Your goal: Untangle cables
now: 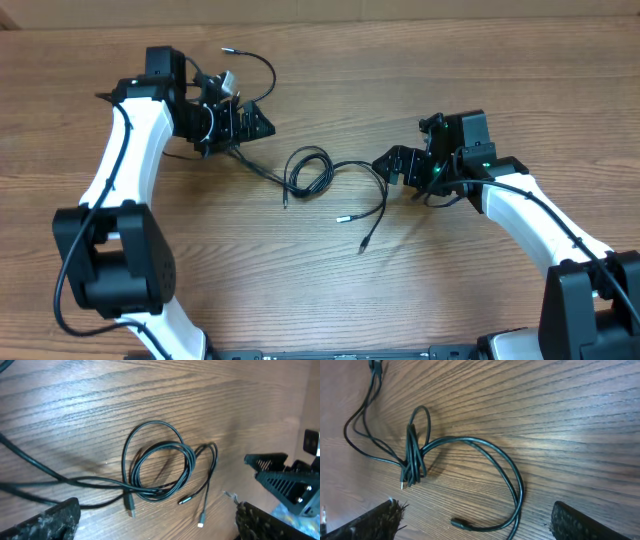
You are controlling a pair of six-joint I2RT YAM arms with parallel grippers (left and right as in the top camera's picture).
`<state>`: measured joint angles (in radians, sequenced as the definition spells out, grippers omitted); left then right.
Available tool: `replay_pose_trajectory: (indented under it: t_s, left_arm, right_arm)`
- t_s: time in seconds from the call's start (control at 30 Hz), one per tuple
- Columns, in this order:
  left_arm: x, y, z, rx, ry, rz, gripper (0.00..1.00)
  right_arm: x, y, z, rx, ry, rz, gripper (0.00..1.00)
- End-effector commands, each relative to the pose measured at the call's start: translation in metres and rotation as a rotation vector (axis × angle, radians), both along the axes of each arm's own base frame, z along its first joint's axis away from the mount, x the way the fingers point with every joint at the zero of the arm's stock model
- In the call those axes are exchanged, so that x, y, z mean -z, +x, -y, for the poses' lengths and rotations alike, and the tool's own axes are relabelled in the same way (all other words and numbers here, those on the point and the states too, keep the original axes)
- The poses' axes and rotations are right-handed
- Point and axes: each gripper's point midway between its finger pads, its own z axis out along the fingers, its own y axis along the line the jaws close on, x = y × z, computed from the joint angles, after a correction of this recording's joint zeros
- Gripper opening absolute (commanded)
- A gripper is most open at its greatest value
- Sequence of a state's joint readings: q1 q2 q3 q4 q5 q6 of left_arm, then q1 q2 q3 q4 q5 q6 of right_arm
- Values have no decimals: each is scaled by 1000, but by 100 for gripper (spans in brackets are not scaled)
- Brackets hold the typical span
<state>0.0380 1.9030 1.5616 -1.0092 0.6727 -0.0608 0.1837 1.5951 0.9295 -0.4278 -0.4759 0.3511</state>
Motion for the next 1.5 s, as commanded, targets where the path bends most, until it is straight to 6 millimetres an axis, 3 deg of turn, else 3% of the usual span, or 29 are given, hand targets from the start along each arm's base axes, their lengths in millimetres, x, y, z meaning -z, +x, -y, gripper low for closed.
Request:
replay_pose_trajectory:
  t_s: [0.0, 0.03, 0.07, 0.1, 0.17, 0.27, 0.3, 0.33, 0.37, 0.43, 0.57, 0.63, 0.67, 0.7, 0.73, 0.83, 0.97, 1.0, 1.03, 1.07, 1.1, 1.17, 1.2, 1.3, 1.47]
  left_arm:
    - [-7, -2, -11, -149, 143, -58, 58]
    - [-3, -6, -5, -132, 145, -75, 28]
    - [-1, -9, 1, -120, 147, -89, 14]
    - [10, -19, 20, -67, 153, -125, 4]
    - [22, -31, 50, 32, 161, -139, 4]
    - [29, -40, 83, 156, 182, -101, 4]
    - [34, -40, 93, 170, 202, -87, 10]
    - [43, -37, 100, 151, 260, -82, 41]
    - [53, -36, 103, 124, 314, -89, 56]
    - [68, -33, 119, 130, 330, -82, 65]
    - [89, -15, 142, 66, 300, -60, 68]
    - [106, -14, 142, 12, 315, -106, 66]
    - [115, -12, 143, 10, 315, -115, 56]
    - [120, -8, 145, 7, 307, -105, 17]
    - [117, -6, 149, 13, 281, -100, 4]
    - [70, 5, 166, 109, 90, -31, 4]
    - [-30, 11, 179, 174, -212, 45, 4]
    - [-63, 9, 180, 199, -282, 90, 4]
    - [-83, 1, 180, 215, -306, 114, 4]
    - [-90, -4, 178, 224, -305, 122, 4]
    - [-94, -10, 178, 240, -306, 124, 4]
    - [-91, -19, 175, 278, -285, 125, 4]
    - [-85, -28, 171, 320, -258, 122, 4]
    - [-70, -30, 160, 322, -164, 115, 4]
    - [-36, -22, 132, 198, 112, 76, 4]
  right_arm:
    - [-4, -1, -5, 23, 41, -14, 84]
    - [-5, 0, -6, 20, 42, -10, 80]
    - [-5, 0, -6, 17, 42, -8, 76]
    - [-5, -2, -10, 7, 41, -6, 55]
    - [-5, -3, -12, 2, 40, -8, 18]
    - [-3, -2, -10, 8, 31, -10, 8]
    - [-3, -3, -10, 8, 30, -12, 8]
    - [-2, -4, -10, 8, 29, -18, 12]
    - [0, -6, -9, 9, 24, -29, 22]
    - [7, -10, 0, 37, -29, -55, 27]
    - [13, -14, 7, 55, -68, -79, 36]
    - [14, -14, 9, 56, -71, -84, 38]
    - [14, -14, 12, 66, -71, -87, 38]
    - [15, -13, 17, 74, -73, -92, 38]
    - [15, -14, 19, 81, -75, -100, 38]
    - [19, -19, 29, 102, -83, -137, 38]
    - [23, -27, 34, 109, -91, -179, 38]
    - [22, -26, 32, 106, -82, -176, 39]
    - [18, -20, 32, 108, -68, -152, 48]
    - [15, -14, 35, 120, -63, -135, 52]
    - [11, -9, 39, 134, -60, -121, 58]
    - [3, 3, 52, 176, -41, -94, 85]
    - [0, 7, 56, 192, -12, -90, 94]
    - [-5, -8, 46, 152, 106, -161, 99]
    - [5, -28, 47, 111, 54, -225, 100]
